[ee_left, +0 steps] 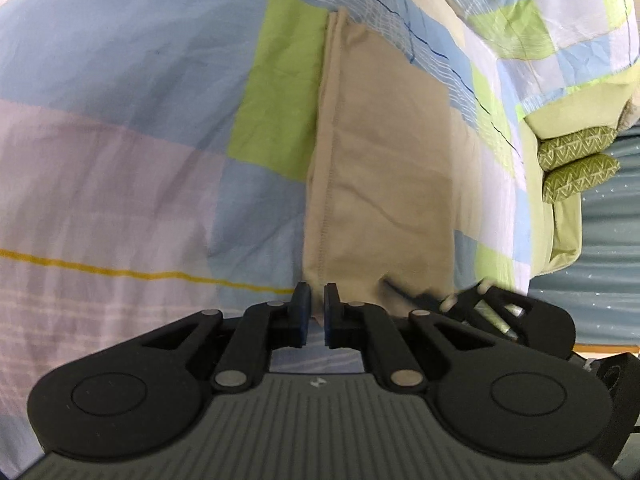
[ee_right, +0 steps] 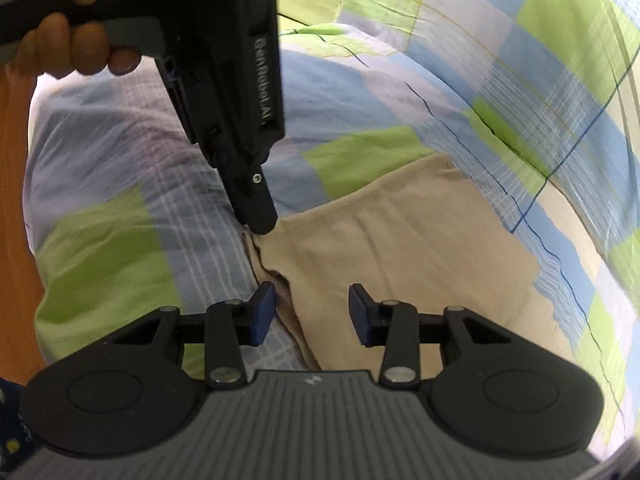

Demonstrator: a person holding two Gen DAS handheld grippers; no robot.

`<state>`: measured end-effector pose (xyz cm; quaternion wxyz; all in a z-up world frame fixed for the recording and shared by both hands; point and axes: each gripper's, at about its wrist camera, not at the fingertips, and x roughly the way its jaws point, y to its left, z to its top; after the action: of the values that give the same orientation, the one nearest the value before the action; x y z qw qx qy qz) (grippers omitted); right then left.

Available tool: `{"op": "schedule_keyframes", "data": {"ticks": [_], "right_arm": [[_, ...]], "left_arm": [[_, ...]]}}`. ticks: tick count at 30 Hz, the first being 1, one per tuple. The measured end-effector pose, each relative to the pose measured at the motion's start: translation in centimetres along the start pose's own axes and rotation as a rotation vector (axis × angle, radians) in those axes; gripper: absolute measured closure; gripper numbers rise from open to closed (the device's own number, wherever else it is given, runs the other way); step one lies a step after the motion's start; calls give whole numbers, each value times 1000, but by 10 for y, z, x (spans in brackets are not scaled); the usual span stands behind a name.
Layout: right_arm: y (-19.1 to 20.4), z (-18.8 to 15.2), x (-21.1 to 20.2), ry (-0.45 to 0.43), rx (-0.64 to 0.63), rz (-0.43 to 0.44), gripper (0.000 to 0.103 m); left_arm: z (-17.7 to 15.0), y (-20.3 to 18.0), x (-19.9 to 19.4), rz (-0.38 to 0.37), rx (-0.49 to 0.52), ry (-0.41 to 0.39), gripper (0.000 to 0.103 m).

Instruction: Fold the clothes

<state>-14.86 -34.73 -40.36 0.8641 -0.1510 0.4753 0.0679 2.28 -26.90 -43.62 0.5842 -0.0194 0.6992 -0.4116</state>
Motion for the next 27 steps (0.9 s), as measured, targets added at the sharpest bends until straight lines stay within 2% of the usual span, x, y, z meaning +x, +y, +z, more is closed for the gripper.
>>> {"op": "schedule_keyframes", "data": {"ticks": [1,6,17,21,23,27], "right_arm": [[1,1,1,4,-2,3,97],[2,2,0,-4,22,-8,98],[-4,-3,-13,-16,20,21,98],[1,0,-8,-10,-18,7,91],[1,3,-9,-25,-7,8,82],[-1,6,-11,-39,19,19,81]], "left_arm": [[0,-1,0,5,5,-3,103],[-3,-9,-13,17,54,-35,103],[-8,-13,-10,13,25,-37,103],[-3,-4,-1,0,-21,-8,103],[-2,-1,1,-1,-37,-4,103],[0,3,3,-42,-76,-2,103]]}}
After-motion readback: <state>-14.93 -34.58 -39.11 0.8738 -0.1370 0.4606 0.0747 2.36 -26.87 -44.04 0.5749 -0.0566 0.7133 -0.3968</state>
